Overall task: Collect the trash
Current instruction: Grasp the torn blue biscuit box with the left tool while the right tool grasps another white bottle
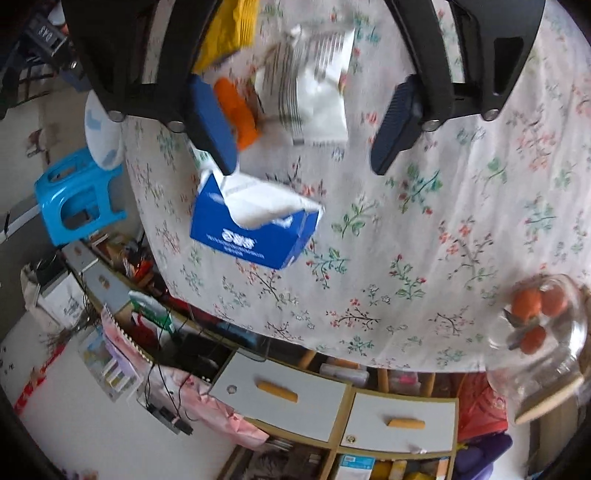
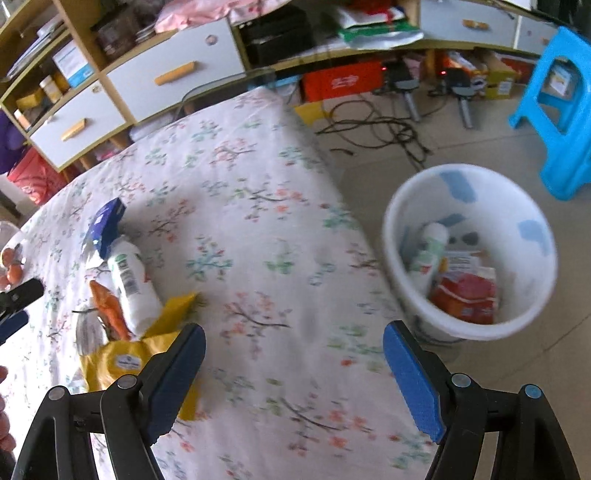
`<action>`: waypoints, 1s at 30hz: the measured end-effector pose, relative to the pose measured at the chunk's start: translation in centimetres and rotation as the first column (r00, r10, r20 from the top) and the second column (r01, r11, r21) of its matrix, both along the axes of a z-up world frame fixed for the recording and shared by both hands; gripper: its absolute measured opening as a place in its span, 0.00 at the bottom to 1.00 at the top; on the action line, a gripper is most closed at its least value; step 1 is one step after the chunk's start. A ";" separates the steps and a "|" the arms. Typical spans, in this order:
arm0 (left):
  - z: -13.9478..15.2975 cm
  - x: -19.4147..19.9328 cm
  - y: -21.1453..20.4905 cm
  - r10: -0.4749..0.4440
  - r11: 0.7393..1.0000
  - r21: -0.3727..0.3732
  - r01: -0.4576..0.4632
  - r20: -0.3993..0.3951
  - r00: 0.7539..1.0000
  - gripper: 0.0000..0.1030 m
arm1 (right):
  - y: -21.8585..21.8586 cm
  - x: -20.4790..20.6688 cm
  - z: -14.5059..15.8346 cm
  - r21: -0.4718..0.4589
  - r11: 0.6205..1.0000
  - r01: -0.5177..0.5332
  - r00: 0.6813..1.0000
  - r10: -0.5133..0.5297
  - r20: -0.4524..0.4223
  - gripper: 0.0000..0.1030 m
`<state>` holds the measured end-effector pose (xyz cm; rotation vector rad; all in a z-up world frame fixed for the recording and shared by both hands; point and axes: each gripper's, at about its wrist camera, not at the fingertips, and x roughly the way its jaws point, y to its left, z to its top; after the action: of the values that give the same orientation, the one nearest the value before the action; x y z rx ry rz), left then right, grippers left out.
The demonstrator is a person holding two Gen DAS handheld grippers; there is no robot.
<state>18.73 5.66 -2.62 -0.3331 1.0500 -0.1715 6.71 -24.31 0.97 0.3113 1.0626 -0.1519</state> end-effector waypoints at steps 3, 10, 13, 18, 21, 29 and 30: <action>-1.2 1.4 0.2 0.024 0.999 -0.046 -0.024 -0.002 1.000 0.62 | 1.0 1.2 -0.7 0.013 1.000 -0.004 1.000 0.004 -0.010 0.80; -3.5 3.7 -0.4 0.033 0.999 -0.003 -0.033 0.016 0.999 0.58 | 2.9 3.6 -2.4 0.026 0.999 -0.031 0.999 0.031 -0.028 0.80; -4.0 4.4 -0.1 0.043 0.999 -0.007 -0.043 0.039 0.998 0.54 | 3.8 4.5 -2.9 0.029 0.998 -0.052 0.998 0.053 -0.031 0.80; -4.3 5.5 -0.3 0.010 1.000 0.021 -0.012 0.087 0.996 0.47 | 5.3 5.8 -3.6 0.049 0.994 -0.100 0.995 0.101 -0.021 0.80; -4.5 5.8 -0.7 -0.021 0.996 0.089 0.012 0.106 0.994 0.30 | 6.3 6.3 -3.8 0.049 0.989 -0.138 0.990 0.139 -0.016 0.80; -4.7 6.2 -1.0 -0.077 0.981 0.188 0.056 0.107 0.991 0.00 | 9.4 7.8 -5.1 0.058 0.967 -0.248 0.968 0.249 -0.012 0.74; -4.7 6.2 -1.0 -0.076 0.982 0.181 0.056 0.103 0.992 0.00 | 9.7 8.0 -5.3 0.060 0.966 -0.252 0.967 0.254 -0.016 0.72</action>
<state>24.95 4.70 -7.27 -0.1257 0.9607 -0.1523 14.68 -14.56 -4.36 0.2232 1.1217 0.1048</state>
